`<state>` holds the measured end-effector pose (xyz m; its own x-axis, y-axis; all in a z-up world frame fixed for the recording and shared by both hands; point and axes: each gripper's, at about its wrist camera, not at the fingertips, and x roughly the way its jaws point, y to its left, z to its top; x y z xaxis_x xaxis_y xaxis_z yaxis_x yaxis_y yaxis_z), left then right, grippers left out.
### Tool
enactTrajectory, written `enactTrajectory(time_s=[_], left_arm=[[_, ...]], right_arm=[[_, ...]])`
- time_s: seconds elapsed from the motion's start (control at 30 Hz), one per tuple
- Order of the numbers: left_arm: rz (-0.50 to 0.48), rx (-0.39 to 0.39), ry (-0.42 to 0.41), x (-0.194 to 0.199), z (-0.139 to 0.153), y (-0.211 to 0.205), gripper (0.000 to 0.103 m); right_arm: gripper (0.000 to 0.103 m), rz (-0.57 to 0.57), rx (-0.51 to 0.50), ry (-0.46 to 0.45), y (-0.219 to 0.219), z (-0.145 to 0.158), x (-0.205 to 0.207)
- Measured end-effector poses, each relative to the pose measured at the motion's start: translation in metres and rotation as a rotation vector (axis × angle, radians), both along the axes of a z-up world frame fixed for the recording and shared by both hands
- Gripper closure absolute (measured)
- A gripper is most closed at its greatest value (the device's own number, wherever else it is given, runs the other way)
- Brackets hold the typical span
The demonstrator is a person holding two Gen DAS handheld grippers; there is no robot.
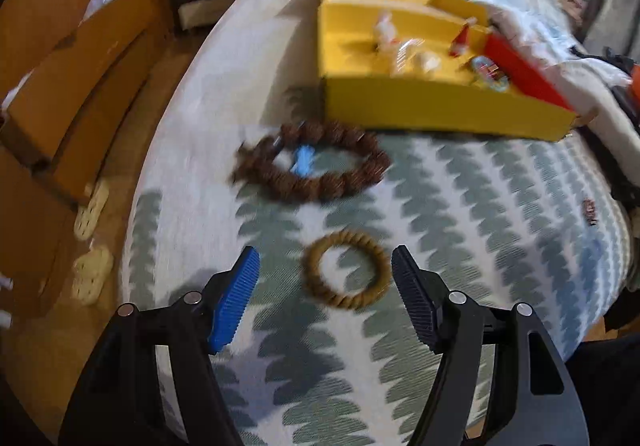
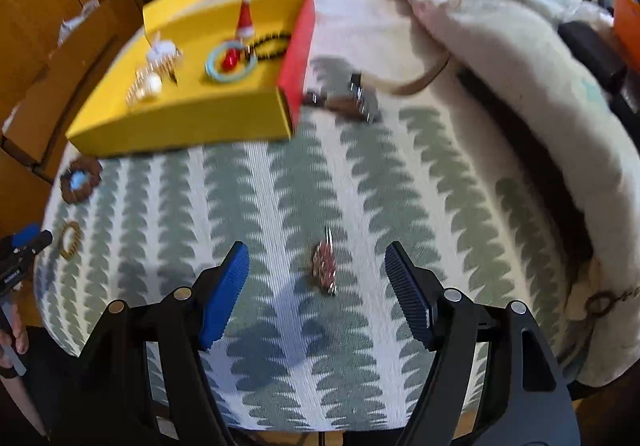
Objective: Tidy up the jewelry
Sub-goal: 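Withdraw both tools toward the wooden bracelet and the pink leaf brooch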
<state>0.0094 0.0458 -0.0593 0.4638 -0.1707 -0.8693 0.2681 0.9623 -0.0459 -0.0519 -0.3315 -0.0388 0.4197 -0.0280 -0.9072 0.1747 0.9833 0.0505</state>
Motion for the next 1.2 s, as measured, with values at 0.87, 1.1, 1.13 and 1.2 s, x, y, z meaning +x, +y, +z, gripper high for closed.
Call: enactTrajectory(time_s=[0.87, 1.1, 1.13, 1.2], left_arm=[[0.021, 0.012, 0.109, 0.007, -0.028, -0.013, 0.042], [0.046, -0.012, 0.132, 0.012, -0.027, -0.002, 0.044], [0.051, -0.034, 0.149, 0.015, -0.029, 0.002, 0.044], [0.060, -0.058, 0.171, 0.019, -0.033, 0.005, 0.045]], right_arm=[[0.039, -0.005, -0.129, 0.151, 0.015, -0.045, 0.016], [0.040, -0.020, -0.136, 0.170, 0.013, -0.052, 0.020], [0.040, -0.020, -0.134, 0.172, 0.013, -0.053, 0.020], [0.040, -0.023, -0.134, 0.171, 0.013, -0.053, 0.022]])
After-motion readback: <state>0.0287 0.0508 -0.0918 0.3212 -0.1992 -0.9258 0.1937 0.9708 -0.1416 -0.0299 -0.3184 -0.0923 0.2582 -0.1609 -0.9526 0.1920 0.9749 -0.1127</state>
